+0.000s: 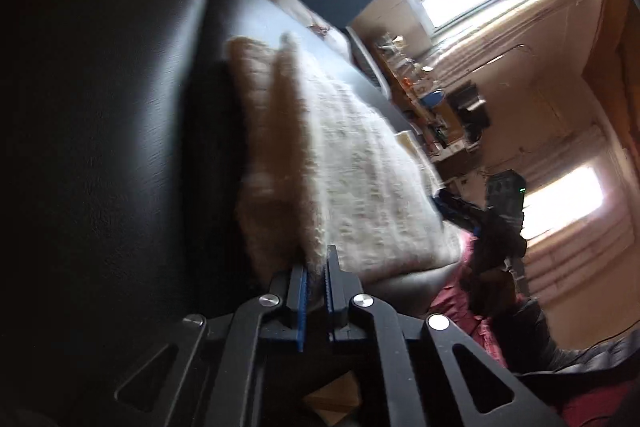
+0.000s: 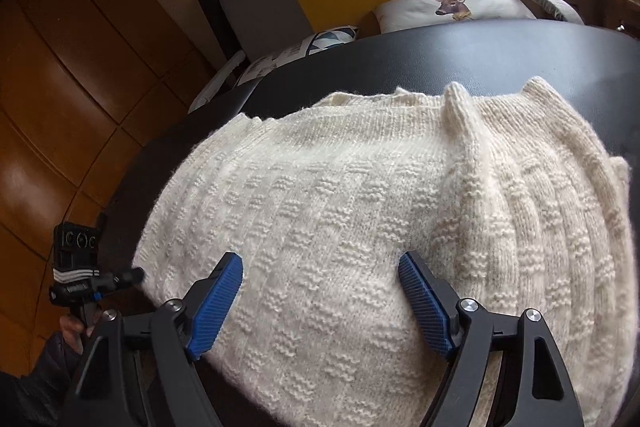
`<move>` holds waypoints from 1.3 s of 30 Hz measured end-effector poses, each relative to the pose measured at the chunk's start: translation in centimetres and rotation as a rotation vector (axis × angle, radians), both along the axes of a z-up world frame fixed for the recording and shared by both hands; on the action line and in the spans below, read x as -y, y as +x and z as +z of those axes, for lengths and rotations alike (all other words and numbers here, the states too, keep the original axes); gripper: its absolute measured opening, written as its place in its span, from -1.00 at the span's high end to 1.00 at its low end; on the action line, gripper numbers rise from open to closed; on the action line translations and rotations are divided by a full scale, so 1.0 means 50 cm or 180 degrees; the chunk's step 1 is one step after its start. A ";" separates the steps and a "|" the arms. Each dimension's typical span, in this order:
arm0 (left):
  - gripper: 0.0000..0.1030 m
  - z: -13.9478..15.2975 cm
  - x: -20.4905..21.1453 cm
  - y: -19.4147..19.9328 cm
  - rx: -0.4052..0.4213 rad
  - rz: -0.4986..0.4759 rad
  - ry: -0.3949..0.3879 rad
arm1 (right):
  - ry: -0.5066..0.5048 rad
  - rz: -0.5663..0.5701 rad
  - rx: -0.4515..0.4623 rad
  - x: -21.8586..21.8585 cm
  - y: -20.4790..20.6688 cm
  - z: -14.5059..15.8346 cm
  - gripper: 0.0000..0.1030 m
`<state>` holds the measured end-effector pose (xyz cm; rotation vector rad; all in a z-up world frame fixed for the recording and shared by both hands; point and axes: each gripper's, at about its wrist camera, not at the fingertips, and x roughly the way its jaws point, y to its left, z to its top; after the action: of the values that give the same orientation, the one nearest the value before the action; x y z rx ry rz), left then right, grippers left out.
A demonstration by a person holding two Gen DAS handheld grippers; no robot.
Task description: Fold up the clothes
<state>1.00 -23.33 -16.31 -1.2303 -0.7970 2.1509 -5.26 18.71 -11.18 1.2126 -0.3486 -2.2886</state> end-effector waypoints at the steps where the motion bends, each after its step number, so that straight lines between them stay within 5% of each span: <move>1: 0.91 -0.004 0.003 0.002 0.0017 0.0029 -0.0011 | -0.0007 -0.0001 -0.0003 -0.002 0.001 -0.003 -0.59; 10: 0.64 0.044 -0.004 0.010 -0.0030 0.0308 -0.0348 | 0.0091 0.0112 -0.0208 0.004 0.009 -0.018 -0.74; 15: 0.62 0.080 -0.130 -0.035 -0.0247 -0.0099 -0.0394 | -0.0229 0.0223 -0.0224 -0.055 0.034 0.023 -0.76; 20: 0.60 0.117 -0.255 -0.079 -0.0463 -0.0507 -0.0440 | -0.0349 0.0138 -0.0225 -0.192 0.101 0.063 -1.00; 24: 0.60 0.145 -0.358 -0.114 -0.0632 -0.0838 -0.0478 | -0.0278 -0.0119 -0.0024 -0.295 0.147 0.037 -1.00; 30: 0.59 0.130 -0.590 -0.114 -0.0695 -0.1554 -0.0802 | -0.0452 -0.0145 0.0113 -0.337 0.132 -0.013 -1.00; 39: 0.58 0.087 -0.586 -0.097 -0.0573 -0.1658 -0.0907 | -0.0659 0.0213 0.0098 -0.315 0.091 -0.022 -1.00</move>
<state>-3.86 5.95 -11.94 -1.1940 -0.0728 1.9354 -0.72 34.48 -12.27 1.1380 -0.5339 -2.1201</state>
